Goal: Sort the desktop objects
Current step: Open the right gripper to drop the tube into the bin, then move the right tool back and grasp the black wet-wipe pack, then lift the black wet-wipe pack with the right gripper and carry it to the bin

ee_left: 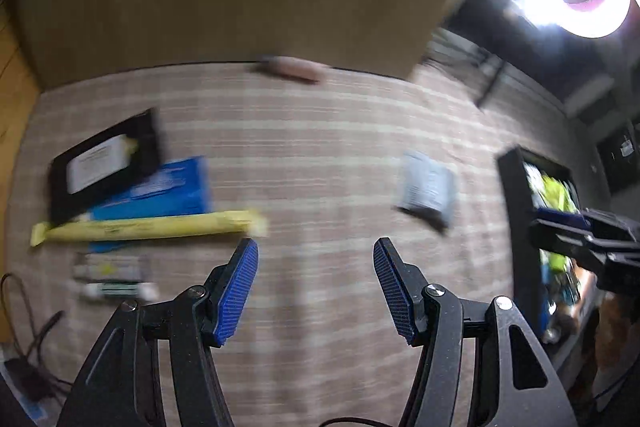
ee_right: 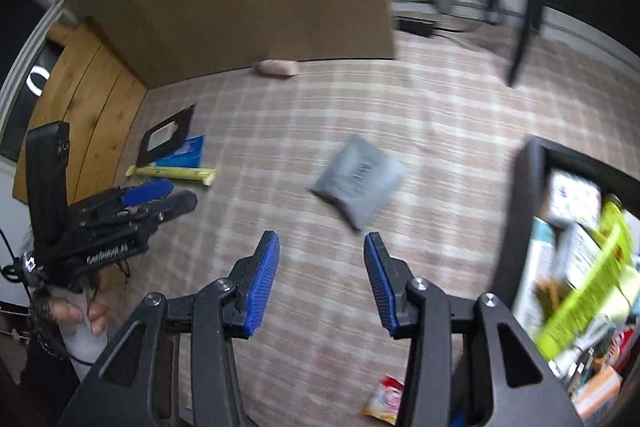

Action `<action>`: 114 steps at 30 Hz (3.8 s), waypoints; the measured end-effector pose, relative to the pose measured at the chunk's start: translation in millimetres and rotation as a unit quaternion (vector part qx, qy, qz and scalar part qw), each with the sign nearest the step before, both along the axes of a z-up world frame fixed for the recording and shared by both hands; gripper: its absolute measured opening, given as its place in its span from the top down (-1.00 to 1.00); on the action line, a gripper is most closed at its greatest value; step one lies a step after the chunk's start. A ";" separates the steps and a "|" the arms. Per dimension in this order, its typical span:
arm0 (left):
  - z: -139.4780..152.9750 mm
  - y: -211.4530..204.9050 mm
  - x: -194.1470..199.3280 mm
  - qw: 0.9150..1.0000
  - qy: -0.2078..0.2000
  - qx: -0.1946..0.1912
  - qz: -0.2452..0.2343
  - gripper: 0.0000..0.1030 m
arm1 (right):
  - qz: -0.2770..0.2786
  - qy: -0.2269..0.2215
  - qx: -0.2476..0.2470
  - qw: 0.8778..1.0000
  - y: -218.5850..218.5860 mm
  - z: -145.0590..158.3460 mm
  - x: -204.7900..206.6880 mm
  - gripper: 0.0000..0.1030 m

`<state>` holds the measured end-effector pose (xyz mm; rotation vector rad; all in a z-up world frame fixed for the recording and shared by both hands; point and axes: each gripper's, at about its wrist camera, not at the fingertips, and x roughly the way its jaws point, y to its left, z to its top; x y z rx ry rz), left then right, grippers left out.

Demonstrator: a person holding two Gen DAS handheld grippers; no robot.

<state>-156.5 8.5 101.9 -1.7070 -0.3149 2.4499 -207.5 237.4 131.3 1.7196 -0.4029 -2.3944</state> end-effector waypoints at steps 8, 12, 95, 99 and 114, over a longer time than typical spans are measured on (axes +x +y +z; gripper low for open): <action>-3.9 -112.7 -7.5 0.993 -0.006 0.018 0.114 -0.12 | 0.050 -0.003 -0.011 0.999 -78.8 -5.0 -51.9 0.15; -9.8 -157.7 -15.0 0.986 -0.009 0.036 0.162 -0.12 | 0.060 -0.005 -0.026 0.998 -114.0 -10.1 -81.5 0.11; 16.6 16.6 -52.6 0.996 0.010 0.085 0.012 0.64 | -0.059 -0.007 -0.084 0.995 -24.5 4.8 -74.0 0.78; 21.0 57.3 -51.4 0.996 0.009 0.087 -0.023 0.65 | -0.087 -0.003 -0.081 0.993 7.2 7.5 -52.9 0.78; 39.4 240.1 -20.2 0.978 -0.007 0.092 -0.189 0.65 | -0.215 0.002 -0.056 0.975 164.8 15.4 68.0 0.78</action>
